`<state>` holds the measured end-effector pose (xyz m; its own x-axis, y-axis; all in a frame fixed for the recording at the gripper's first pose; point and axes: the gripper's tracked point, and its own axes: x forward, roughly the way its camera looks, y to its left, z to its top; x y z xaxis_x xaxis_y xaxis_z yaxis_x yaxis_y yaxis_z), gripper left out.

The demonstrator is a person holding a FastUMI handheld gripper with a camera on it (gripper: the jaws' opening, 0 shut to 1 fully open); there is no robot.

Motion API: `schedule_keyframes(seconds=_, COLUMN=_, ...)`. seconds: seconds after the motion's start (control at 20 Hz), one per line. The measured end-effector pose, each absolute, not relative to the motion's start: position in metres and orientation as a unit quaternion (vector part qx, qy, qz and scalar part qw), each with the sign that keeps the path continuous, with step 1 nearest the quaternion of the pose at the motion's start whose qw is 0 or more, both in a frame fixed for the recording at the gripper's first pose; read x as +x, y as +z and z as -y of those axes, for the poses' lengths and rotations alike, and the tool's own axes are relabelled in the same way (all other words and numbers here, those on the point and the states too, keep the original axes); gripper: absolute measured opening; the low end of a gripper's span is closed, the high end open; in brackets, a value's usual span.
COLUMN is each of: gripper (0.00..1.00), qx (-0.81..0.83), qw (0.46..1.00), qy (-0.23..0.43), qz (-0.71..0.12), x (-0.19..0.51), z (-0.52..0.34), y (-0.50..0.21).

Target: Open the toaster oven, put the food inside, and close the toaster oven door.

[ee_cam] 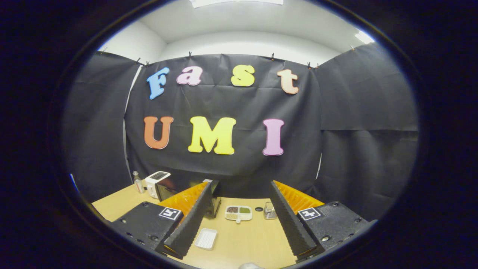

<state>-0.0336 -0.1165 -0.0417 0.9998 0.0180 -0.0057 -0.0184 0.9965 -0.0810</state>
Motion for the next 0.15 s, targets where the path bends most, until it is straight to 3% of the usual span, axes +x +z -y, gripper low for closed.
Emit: schedule_keyframes(seconds=0.15, gripper=0.99, qx=-0.034, qw=0.999, qy=0.006, qz=0.000, x=-0.0358, z=0.1190, y=-0.0406)
